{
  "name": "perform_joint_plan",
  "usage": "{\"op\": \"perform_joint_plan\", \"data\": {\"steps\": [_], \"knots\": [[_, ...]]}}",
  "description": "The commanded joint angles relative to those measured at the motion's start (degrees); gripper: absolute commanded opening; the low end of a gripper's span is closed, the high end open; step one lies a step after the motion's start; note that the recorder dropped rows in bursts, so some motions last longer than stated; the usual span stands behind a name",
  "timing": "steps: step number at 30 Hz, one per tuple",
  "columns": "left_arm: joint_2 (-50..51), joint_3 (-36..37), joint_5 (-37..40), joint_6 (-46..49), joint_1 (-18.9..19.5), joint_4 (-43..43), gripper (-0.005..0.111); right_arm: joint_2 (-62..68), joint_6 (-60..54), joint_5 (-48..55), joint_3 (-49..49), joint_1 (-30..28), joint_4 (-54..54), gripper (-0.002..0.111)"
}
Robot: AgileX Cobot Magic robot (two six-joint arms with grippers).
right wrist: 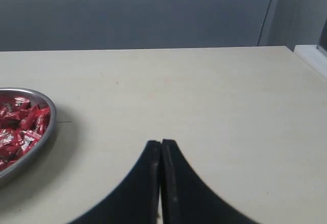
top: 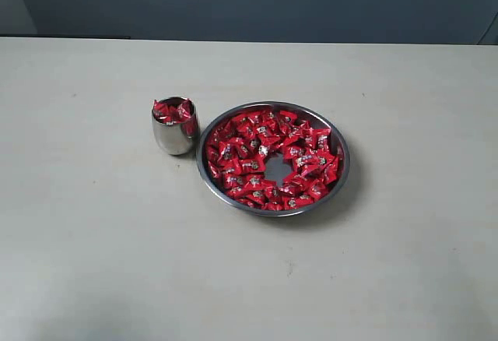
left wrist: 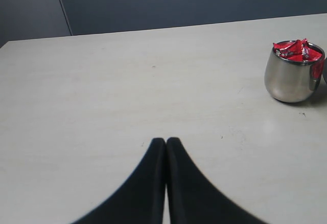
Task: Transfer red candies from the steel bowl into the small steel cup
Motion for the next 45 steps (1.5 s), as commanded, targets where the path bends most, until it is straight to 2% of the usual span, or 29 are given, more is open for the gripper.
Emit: {"op": "perform_joint_plan", "data": {"steps": [1, 45], "knots": [[-0.27, -0.48, -0.26, -0.06, -0.31, 0.11, 0.000, -0.38, -0.21, -0.06, 0.25, 0.13, -0.50, 0.000], [-0.27, -0.48, -0.26, -0.06, -0.31, 0.11, 0.000, -0.38, -0.21, -0.21, 0.25, 0.13, 2.33, 0.000]]}}
